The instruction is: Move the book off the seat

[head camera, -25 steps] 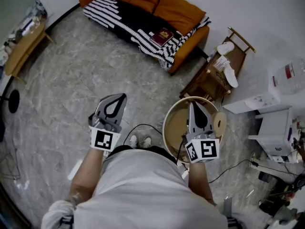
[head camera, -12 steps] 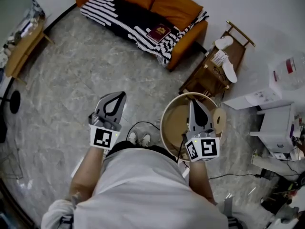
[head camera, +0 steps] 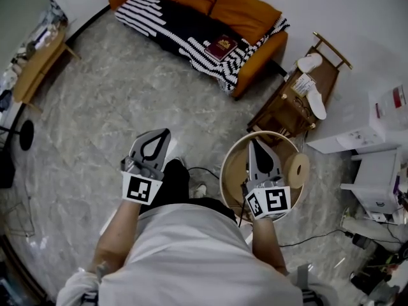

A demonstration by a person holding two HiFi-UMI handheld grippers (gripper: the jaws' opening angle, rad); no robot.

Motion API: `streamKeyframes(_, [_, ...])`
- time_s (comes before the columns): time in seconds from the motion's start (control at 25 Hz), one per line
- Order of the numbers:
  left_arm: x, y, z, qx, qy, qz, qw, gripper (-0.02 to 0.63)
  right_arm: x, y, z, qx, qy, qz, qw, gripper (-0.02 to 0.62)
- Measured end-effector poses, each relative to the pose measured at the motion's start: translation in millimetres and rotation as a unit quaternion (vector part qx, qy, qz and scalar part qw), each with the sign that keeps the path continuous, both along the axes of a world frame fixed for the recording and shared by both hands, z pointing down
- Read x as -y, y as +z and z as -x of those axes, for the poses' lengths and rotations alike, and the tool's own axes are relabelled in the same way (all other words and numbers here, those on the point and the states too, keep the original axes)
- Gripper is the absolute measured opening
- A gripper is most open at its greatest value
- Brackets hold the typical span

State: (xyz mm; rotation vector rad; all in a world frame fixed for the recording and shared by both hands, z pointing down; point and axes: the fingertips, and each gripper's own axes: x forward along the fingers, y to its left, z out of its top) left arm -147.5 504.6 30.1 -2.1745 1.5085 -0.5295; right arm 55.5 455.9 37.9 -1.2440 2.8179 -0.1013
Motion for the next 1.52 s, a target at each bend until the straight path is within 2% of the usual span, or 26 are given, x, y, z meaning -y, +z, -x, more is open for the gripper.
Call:
streamKeyframes(0.16, [39,9,22,-0.014,0.009,0.008,0.9998,0.015,40,3,18,-0.009,0.01,0.007,1.0,0.021])
streamKeyframes(0.28, [88,20,46,-0.03,0.018,0.017,0.9993,0.015,85,5,38,-0.021,0.018,0.013,1.0,0.021])
streamKeyframes(0.44, [167,23,87,-0.047,0.024,0.035,0.998,0.015,163,5,83,-0.046,0.013,0.034,0.998,0.021])
streamKeyframes(0.6, [244,9,134,-0.074,0.029,0.041,0.996,0.015,234,-21,139,-0.07,-0.002,0.031,0.997,0.021])
streamKeyframes(0.84, [317,-7,174,-0.1,0.056,0.034,0.9927,0.015,293,-39,189,-0.081,0.013,0.046,0.996,0.021])
streamKeyframes(1.0, [338,-4,180,-0.113,0.068,0.045,0.9902,0.015,305,-40,197,-0.086,0.029,0.052,0.995,0.021])
streamKeyframes(1.2, [360,-3,170,-0.12,0.092,0.053,0.9872,0.015,320,-34,189,-0.076,0.051,0.064,0.994,0.021])
streamKeyframes(1.52, [412,4,155,-0.149,0.096,0.075,0.9814,0.015,358,-24,168,-0.069,0.069,0.074,0.992,0.021])
